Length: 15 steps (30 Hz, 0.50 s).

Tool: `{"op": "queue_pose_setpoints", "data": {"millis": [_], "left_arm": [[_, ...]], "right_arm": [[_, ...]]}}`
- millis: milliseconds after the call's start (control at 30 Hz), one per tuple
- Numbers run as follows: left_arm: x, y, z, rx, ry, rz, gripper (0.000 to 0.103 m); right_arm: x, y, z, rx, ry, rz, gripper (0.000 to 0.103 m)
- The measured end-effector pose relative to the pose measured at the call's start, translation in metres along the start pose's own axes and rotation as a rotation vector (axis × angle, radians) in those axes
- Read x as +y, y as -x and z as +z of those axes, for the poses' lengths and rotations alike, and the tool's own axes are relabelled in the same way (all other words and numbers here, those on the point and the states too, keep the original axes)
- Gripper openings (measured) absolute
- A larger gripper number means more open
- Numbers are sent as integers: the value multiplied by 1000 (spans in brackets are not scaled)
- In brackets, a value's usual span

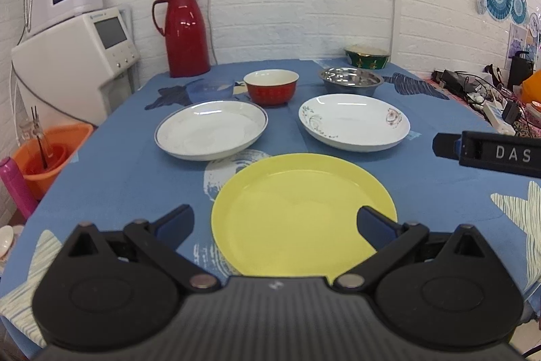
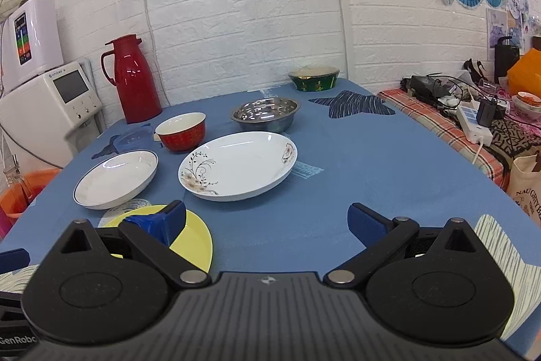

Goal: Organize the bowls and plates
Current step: 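Reach both grippers to the yellow plate rim and close on it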

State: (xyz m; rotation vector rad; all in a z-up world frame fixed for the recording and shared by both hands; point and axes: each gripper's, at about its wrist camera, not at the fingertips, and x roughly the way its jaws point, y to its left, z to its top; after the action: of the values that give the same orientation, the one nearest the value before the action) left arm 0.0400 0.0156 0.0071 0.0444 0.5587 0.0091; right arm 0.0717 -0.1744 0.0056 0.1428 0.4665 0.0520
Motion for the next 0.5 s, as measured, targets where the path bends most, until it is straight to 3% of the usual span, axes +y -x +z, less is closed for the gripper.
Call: {"op": "queue_pose_setpoints", "data": {"millis": [167,333,500], "left_arm": [[26,-8,1,38,-37,13,102],[63,-37,4,124,-8,-77,102],[73,-75,9,209,57,-157,102]], "right_arm": [[-4,-21,-3,109,25,34,90],[-14,-42,-1,189,35,37,90],[11,-76,-9,303,81,130,90]]}}
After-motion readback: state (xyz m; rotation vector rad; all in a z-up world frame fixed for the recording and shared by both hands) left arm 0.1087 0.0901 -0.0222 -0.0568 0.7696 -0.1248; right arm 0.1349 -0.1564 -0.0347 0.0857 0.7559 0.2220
